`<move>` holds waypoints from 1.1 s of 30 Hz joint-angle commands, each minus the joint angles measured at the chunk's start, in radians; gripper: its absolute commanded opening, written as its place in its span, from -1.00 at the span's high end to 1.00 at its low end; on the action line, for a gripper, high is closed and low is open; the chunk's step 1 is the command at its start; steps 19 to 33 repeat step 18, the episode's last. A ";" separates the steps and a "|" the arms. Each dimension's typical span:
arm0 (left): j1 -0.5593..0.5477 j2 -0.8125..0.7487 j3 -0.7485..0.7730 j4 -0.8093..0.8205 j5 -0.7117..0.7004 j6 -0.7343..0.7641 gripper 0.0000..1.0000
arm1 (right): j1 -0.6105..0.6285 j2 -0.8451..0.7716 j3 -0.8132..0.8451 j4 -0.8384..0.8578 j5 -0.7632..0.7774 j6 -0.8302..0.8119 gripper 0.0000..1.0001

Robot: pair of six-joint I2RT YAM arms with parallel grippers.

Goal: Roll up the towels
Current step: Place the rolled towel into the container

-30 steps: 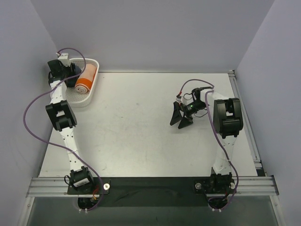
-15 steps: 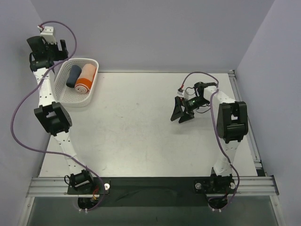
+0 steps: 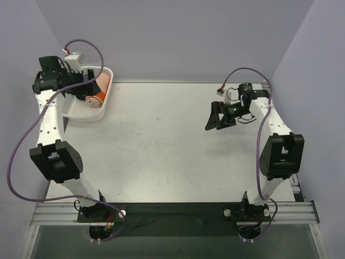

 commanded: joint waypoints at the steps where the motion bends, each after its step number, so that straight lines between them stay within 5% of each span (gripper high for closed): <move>1: -0.081 -0.128 -0.161 -0.114 -0.004 0.025 -0.95 | -0.001 -0.093 -0.046 -0.037 0.093 0.024 -1.00; 6: -0.224 -0.303 -0.481 -0.080 -0.102 0.036 -0.95 | -0.003 -0.184 -0.221 0.073 0.179 0.081 -1.00; 13: -0.356 -0.389 -0.696 -0.013 -0.199 -0.013 -0.94 | -0.001 -0.283 -0.404 0.165 0.222 0.096 -1.00; 33: -0.364 -0.407 -0.680 0.010 -0.203 -0.018 -0.95 | -0.003 -0.345 -0.425 0.182 0.241 0.094 -1.00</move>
